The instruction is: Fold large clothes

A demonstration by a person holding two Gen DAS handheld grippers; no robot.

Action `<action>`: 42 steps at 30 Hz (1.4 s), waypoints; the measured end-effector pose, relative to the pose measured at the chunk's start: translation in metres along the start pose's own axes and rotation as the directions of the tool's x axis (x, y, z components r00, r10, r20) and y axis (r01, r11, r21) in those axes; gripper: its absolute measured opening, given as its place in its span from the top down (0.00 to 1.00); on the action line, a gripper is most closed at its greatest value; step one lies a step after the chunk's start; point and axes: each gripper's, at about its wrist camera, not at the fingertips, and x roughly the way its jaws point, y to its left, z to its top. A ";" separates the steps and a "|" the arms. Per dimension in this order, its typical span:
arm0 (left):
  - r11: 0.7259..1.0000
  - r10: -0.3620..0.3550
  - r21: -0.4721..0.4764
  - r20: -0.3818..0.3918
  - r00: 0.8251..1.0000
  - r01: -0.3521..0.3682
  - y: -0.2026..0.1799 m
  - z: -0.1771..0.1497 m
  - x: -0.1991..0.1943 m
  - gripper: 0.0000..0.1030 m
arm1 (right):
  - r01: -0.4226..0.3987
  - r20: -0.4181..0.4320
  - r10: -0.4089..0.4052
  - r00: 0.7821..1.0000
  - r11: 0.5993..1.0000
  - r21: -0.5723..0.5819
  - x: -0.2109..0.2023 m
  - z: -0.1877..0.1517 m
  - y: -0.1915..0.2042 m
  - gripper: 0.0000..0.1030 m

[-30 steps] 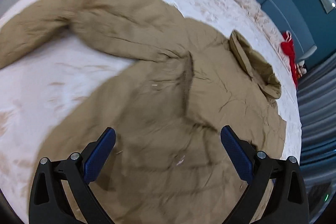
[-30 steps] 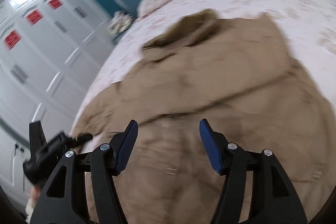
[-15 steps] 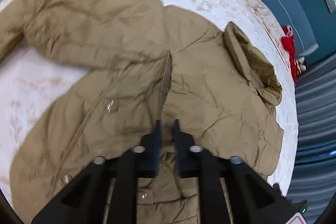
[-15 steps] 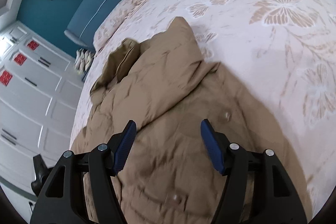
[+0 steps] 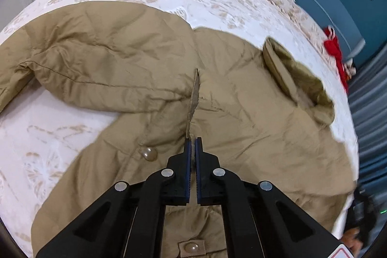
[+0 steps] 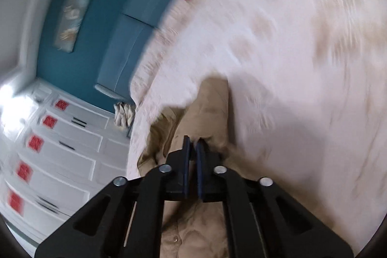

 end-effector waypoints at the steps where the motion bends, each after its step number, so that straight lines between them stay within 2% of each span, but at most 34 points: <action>1: 1.000 0.018 0.019 0.001 1.000 -0.018 -0.003 -0.005 0.004 0.99 | 0.064 0.014 -0.063 0.998 0.996 -0.066 0.000 -0.002 0.004 1.00; 3: 0.997 0.062 0.052 0.011 0.998 -0.063 -0.007 -0.013 0.013 0.98 | 0.204 -0.026 -0.208 0.978 0.973 -0.111 0.016 -0.008 -0.002 1.00; 4: 0.994 0.081 0.070 0.025 0.996 -0.083 -0.009 -0.016 0.015 0.98 | 0.239 -0.052 -0.246 0.968 0.964 -0.114 0.022 -0.009 -0.009 1.00; 5: 0.991 0.097 0.089 0.040 0.994 -0.101 -0.011 -0.018 0.016 0.97 | 0.286 -0.077 -0.297 0.952 0.950 -0.123 0.029 -0.012 -0.016 1.00; 6: 0.986 0.117 0.114 0.055 0.992 -0.122 -0.014 -0.021 0.018 0.97 | 0.354 -0.101 -0.373 0.922 0.921 -0.162 0.038 -0.015 -0.023 1.00; 10: 0.971 0.152 0.171 0.099 0.983 -0.167 -0.018 -0.028 0.024 0.95 | 0.412 -0.132 -0.454 0.881 0.874 -0.258 0.050 -0.020 -0.019 1.00; 13: 0.959 0.178 0.198 0.133 0.975 -0.202 -0.021 -0.033 0.027 0.94 | 0.482 -0.088 -0.532 0.842 0.816 -0.318 0.039 -0.022 -0.001 0.95; 14: 0.957 0.182 0.202 0.141 0.973 -0.208 -0.021 -0.034 0.027 0.94 | 0.527 -0.041 -0.569 0.821 0.784 -0.328 0.027 -0.025 0.008 0.95; 15: 0.955 0.185 0.206 0.149 0.971 -0.213 -0.022 -0.035 0.028 0.94 | 0.546 -0.005 -0.579 0.816 0.772 -0.326 0.016 -0.029 0.013 0.95; 16: 0.952 0.188 0.213 0.163 0.968 -0.221 -0.023 -0.037 0.028 0.94 | 0.547 0.014 -0.574 0.819 0.772 -0.325 0.009 -0.031 0.015 0.95; 18: 0.948 0.192 0.218 0.183 0.964 -0.230 -0.023 -0.040 0.028 0.94 | 0.501 0.032 -0.525 0.850 0.790 -0.353 -0.007 -0.046 0.036 0.95; 20: 0.949 0.188 0.216 0.195 0.963 -0.229 -0.023 -0.042 0.027 0.94 | 0.398 -0.013 -0.446 0.895 0.811 -0.429 -0.007 -0.067 0.063 0.95; 21: 0.950 0.184 0.214 0.199 0.963 -0.226 -0.023 -0.042 0.027 0.94 | 0.327 -0.055 -0.406 0.912 0.802 -0.500 0.001 -0.086 0.085 0.95; 23: 0.953 0.176 0.211 0.203 0.963 -0.219 -0.023 -0.043 0.026 0.94 | 0.213 -0.127 -0.348 0.929 0.781 -0.588 0.017 -0.115 0.115 0.95; 26: 0.958 0.159 0.202 0.210 0.965 -0.202 -0.021 -0.044 0.025 0.94 | 0.122 -0.175 -0.329 0.928 0.711 -0.692 0.044 -0.156 0.142 0.95; 29: 0.962 0.147 0.197 0.217 0.965 -0.190 -0.020 -0.045 0.024 0.94 | 0.096 -0.227 -0.354 0.907 0.699 -0.709 0.070 -0.180 0.140 0.95; 33: 0.972 0.113 0.178 0.221 0.969 -0.155 -0.016 -0.047 0.022 0.92 | 0.133 -0.223 -0.420 0.880 0.669 -0.731 0.087 -0.195 0.125 0.97; 36: 0.978 0.090 0.167 0.222 0.971 -0.129 -0.012 -0.046 0.022 0.91 | 0.145 -0.201 -0.440 0.875 0.636 -0.758 0.093 -0.207 0.118 0.97; 39: 0.983 0.066 0.153 0.221 0.973 -0.101 -0.009 -0.045 0.021 0.90 | 0.170 -0.136 -0.448 0.883 0.577 -0.799 0.091 -0.218 0.116 0.97; 41: 0.990 0.021 0.134 0.214 0.977 -0.050 -0.004 -0.043 0.019 0.87 | 0.196 -0.078 -0.453 0.888 0.526 -0.828 0.093 -0.228 0.115 0.97; 42: 0.994 -0.022 0.108 0.203 0.979 0.000 0.002 -0.041 0.015 0.84 | 0.201 -0.066 -0.454 0.888 0.515 -0.833 0.094 -0.229 0.115 0.97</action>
